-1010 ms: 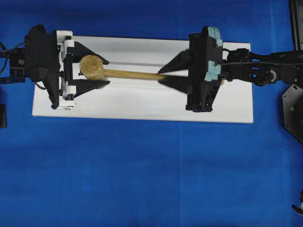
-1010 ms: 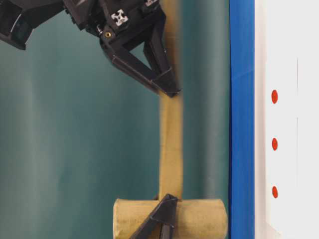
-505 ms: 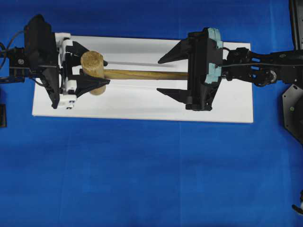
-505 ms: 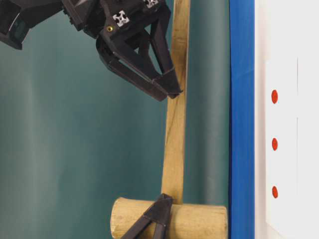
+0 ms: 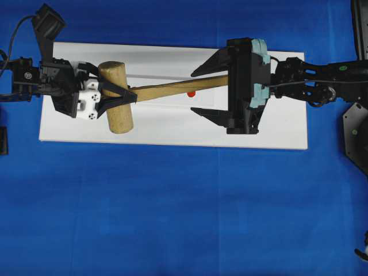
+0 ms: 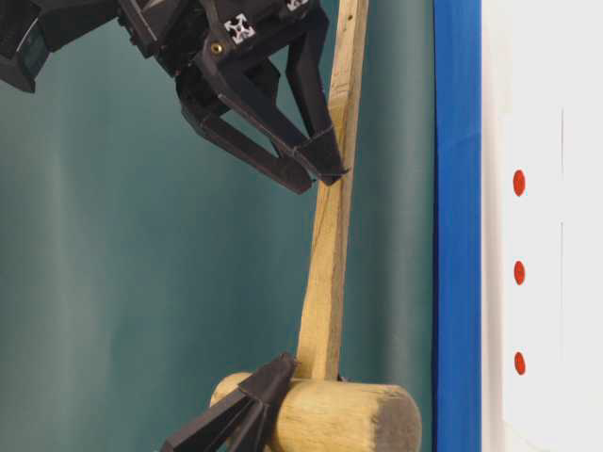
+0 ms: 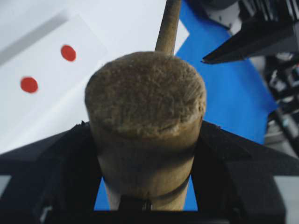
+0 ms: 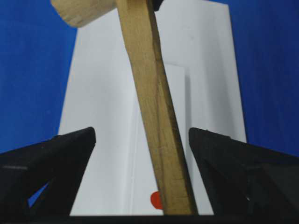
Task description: Hit the mark with a hammer.
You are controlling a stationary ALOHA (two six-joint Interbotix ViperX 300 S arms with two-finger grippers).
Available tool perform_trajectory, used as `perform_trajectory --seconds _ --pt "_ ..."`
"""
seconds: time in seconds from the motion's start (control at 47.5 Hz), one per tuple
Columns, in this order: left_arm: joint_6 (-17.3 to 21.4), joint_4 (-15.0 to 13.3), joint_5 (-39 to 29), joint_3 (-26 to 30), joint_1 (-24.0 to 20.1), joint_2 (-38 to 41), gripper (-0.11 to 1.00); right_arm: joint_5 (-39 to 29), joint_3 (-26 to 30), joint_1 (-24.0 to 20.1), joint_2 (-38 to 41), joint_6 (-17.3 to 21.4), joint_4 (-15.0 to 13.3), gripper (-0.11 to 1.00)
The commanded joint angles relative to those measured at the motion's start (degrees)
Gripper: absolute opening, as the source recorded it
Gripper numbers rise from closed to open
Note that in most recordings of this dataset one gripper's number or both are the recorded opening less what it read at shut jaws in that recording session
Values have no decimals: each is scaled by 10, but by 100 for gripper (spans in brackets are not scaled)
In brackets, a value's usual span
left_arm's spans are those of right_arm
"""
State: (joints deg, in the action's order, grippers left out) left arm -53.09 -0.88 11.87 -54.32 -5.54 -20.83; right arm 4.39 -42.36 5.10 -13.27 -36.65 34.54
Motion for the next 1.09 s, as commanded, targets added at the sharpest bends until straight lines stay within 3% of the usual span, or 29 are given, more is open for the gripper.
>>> perform_trajectory --seconds 0.0,0.168,0.652,0.715,0.863,0.926,0.968,1.073 --pt "-38 0 7 18 4 -15 45 5 11 2 -5 1 -4 91" --pt "-85 1 7 15 12 -24 45 8 10 3 -2 1 -9 91" --pt "-94 1 6 15 33 -28 45 8 14 4 25 1 -34 87" --pt "-94 1 8 17 36 -27 45 7 16 4 31 1 -40 79" --pt "-93 1 8 18 40 -29 45 6 18 4 33 -1 -44 31" --pt "-92 1 7 18 40 -30 45 5 18 4 32 -1 -45 16" --pt "-89 0 7 18 40 -30 45 5 18 4 33 -1 -45 10" --pt "-86 1 7 19 40 -27 45 4 18 4 32 -1 -45 9"
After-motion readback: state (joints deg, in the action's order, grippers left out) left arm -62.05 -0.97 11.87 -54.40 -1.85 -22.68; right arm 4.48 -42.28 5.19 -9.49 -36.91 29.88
